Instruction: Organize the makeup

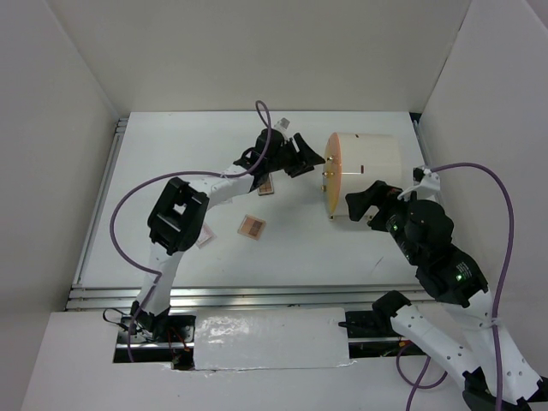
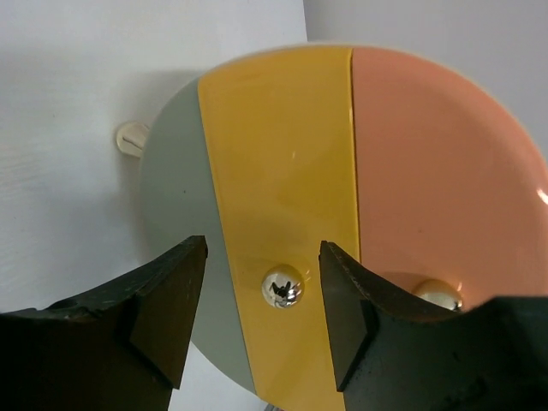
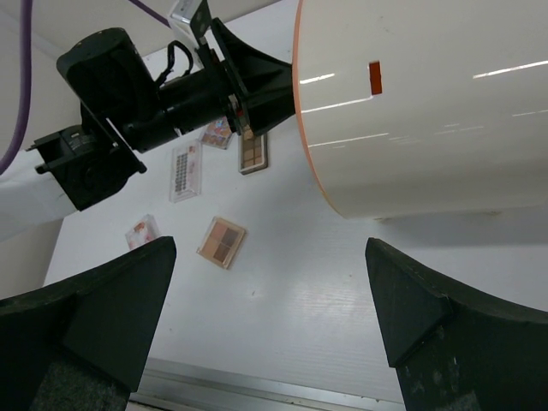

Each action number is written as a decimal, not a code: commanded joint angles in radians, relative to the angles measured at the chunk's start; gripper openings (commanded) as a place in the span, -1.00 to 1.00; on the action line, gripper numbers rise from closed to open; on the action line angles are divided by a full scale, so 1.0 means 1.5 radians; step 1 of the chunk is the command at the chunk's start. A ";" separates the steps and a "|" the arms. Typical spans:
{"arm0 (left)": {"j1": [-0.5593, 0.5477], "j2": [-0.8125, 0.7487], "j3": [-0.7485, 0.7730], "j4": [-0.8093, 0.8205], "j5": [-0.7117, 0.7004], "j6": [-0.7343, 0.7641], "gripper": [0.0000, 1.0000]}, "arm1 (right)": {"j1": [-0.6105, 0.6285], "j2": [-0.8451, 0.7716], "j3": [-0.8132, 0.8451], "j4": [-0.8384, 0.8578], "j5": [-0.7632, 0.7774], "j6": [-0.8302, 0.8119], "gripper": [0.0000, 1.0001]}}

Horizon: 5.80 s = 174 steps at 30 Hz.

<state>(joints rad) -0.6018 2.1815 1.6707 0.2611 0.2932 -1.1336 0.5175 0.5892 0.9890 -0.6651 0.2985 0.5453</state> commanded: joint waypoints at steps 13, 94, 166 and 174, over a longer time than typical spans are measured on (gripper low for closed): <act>0.002 0.032 -0.046 0.157 0.111 -0.064 0.20 | 0.004 0.012 -0.008 0.045 -0.013 -0.009 1.00; 0.037 -0.026 -0.127 0.193 0.158 -0.088 -0.49 | 0.003 0.154 -0.042 0.199 0.037 -0.023 1.00; 0.122 -0.079 -0.166 0.084 0.221 -0.018 -0.54 | -0.168 0.350 0.015 0.191 -0.007 -0.007 1.00; 0.123 -0.096 -0.181 0.072 0.209 -0.002 0.38 | -0.168 0.343 0.020 0.195 -0.047 -0.005 1.00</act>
<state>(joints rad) -0.4351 2.0872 1.4162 0.3939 0.6281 -1.1786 0.2771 1.0988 1.0176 -0.2478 0.1806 0.5346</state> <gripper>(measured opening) 0.646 0.997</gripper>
